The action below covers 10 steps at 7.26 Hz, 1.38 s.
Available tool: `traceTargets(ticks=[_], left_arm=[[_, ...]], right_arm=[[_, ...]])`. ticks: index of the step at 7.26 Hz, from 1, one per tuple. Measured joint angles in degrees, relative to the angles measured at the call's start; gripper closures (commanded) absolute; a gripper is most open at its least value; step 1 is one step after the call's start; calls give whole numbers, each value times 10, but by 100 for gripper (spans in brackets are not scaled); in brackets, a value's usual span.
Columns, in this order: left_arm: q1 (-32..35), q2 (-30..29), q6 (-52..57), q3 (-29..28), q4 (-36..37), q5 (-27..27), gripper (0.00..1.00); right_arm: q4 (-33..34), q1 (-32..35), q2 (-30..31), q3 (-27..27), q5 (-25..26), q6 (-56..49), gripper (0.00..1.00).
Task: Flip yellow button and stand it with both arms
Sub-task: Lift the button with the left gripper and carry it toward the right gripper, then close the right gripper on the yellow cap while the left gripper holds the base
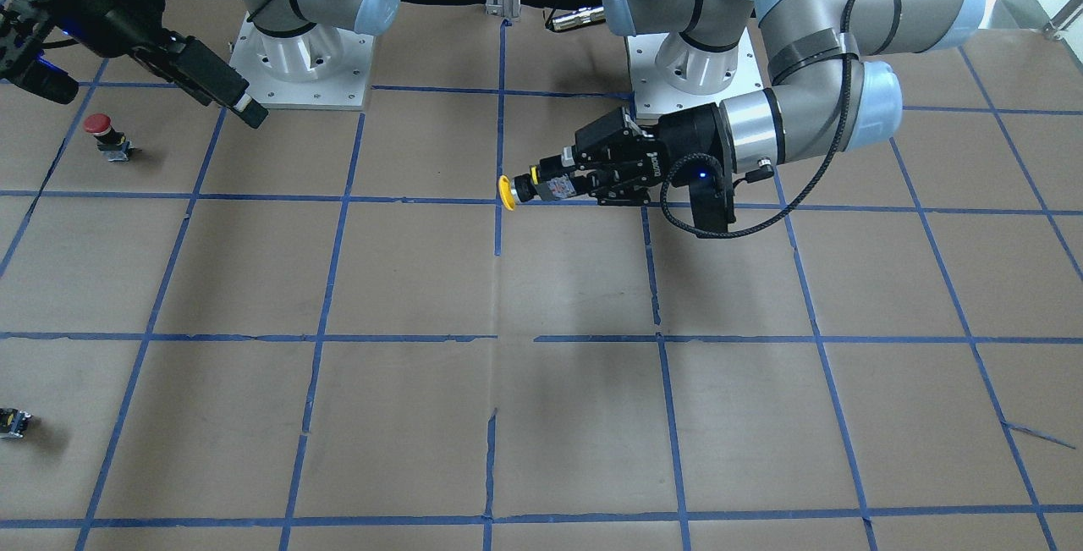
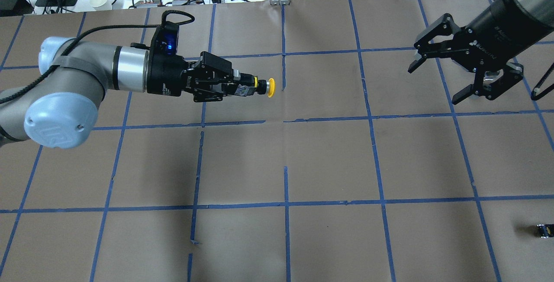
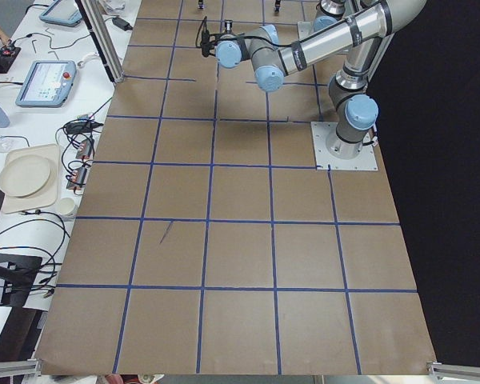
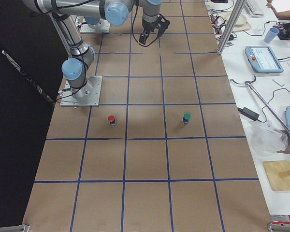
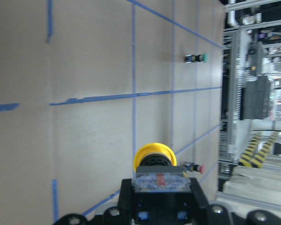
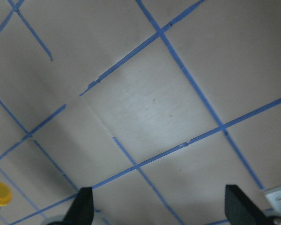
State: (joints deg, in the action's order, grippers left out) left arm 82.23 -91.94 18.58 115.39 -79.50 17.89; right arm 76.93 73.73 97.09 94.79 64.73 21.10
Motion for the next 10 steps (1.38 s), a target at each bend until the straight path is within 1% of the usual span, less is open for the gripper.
traceTargets(ticks=[1, 2, 4, 6, 7, 10], left_arm=[[18, 4, -6, 18, 25, -50, 99], [35, 3, -22, 27, 46, -89, 99], [55, 2, -48, 32, 59, -142, 100], [63, -3, -59, 31, 60, -163, 100], [65, -2, -75, 30, 60, -176, 100], [69, -1, -97, 29, 81, -194, 100]], right_arm=[[-34, -8, -3, 0, -67, 54, 0], [-70, -11, -10, 1, -136, 101, 0], [-113, -12, -34, 8, -252, 188, 0], [-151, -9, -50, 29, -317, 211, 0], [-158, -6, -51, 44, -343, 215, 0], [-162, 22, -52, 64, -388, 224, 0]])
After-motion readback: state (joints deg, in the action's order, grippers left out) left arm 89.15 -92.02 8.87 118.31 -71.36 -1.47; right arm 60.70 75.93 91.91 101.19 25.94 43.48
